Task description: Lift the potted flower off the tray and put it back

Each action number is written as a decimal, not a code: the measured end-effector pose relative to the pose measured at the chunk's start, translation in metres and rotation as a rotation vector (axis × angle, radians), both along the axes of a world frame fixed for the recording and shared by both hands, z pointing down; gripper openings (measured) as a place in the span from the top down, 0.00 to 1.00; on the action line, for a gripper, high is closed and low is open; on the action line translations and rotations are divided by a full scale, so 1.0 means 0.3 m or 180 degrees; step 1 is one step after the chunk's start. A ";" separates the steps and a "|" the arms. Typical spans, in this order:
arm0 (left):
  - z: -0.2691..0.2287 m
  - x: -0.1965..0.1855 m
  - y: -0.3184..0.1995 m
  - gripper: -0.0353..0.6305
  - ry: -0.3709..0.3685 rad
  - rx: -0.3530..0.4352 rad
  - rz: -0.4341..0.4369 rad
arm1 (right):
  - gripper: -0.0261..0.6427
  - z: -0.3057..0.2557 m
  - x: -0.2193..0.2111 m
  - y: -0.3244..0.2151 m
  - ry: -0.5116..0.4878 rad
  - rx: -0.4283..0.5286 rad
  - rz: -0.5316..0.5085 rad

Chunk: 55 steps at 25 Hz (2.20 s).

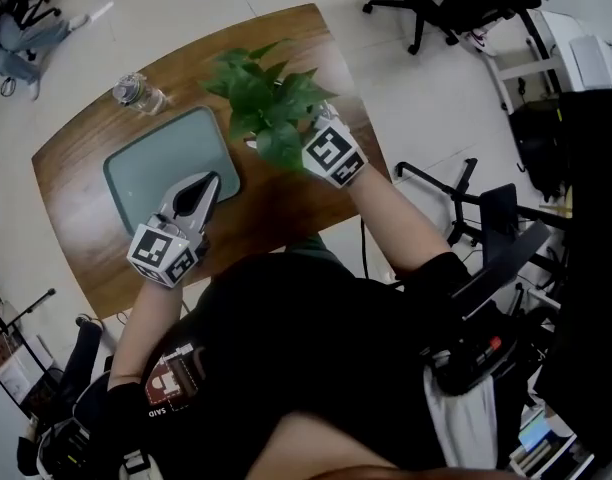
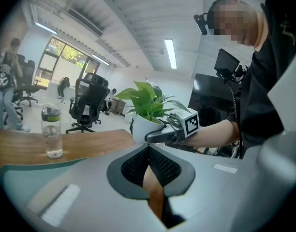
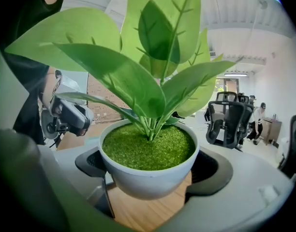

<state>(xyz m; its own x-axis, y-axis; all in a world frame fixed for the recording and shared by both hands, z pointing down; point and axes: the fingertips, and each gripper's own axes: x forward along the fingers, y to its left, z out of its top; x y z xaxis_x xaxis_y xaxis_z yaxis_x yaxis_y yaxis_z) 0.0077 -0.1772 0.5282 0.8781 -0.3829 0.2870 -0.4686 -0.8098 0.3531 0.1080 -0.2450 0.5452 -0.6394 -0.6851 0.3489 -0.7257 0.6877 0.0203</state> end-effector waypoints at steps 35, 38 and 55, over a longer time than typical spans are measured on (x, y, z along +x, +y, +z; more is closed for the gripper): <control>0.231 -1.132 0.095 0.95 0.0036 -0.0313 -0.1701 | 0.21 0.441 -1.039 -0.051 0.0287 -0.0401 -0.1010; 0.268 -1.128 0.090 0.95 0.0021 -0.0377 -0.1665 | 0.21 0.534 -1.026 -0.047 0.0440 -0.0483 -0.1062; 0.223 -1.089 0.002 0.95 -0.0075 -0.0285 -0.1440 | 0.17 0.567 -0.944 0.013 0.0598 -0.0686 -0.1150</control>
